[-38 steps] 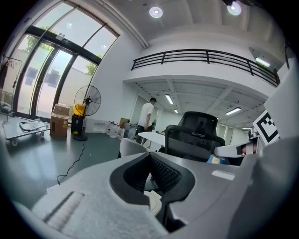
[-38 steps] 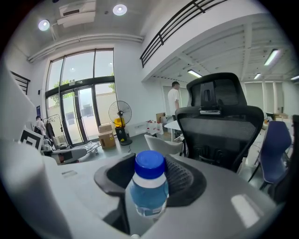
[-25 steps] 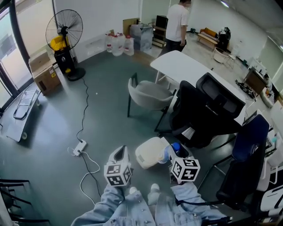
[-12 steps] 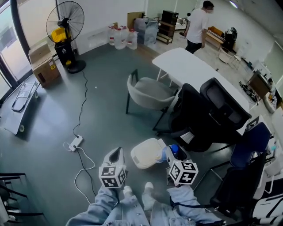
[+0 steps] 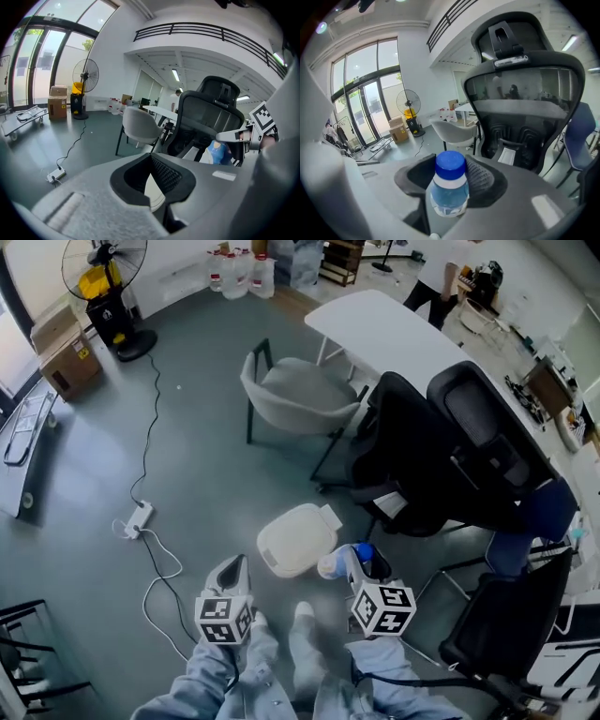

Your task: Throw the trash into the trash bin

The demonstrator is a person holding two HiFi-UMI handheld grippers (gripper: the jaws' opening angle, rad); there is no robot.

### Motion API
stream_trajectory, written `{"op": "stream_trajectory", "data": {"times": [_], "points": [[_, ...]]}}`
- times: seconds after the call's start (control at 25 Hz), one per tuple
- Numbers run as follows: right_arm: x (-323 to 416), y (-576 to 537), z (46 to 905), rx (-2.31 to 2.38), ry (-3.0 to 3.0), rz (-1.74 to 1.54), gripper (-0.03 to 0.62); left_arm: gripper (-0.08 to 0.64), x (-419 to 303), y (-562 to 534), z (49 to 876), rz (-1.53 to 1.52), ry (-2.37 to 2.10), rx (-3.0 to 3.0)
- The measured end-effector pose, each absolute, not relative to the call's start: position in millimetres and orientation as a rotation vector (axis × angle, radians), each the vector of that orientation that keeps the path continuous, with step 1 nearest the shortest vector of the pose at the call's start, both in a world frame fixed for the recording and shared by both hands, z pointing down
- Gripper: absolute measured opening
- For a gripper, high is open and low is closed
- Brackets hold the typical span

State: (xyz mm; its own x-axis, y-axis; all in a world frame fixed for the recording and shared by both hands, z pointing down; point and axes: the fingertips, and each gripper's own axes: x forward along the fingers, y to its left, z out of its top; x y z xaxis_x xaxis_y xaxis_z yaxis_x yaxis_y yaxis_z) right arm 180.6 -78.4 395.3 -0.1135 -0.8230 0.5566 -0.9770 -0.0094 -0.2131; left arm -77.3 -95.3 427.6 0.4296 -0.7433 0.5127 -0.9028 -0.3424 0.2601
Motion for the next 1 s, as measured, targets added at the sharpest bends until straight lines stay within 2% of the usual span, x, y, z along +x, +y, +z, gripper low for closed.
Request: {"op": "stream_trajectory", "data": {"times": [0.52,1.0], "points": [[188.3,-30.9,580.5,1.828,-1.871,0.943,0.196,0.008,-67.4,-61.4,632.5,0.569,-1.250,2.078],[197.7,-37.9,640.7,1.787,-1.839,0.949,0.196,0.008,-57.6,-99.3,720.4,0.676,-1.192,2.167]]}}
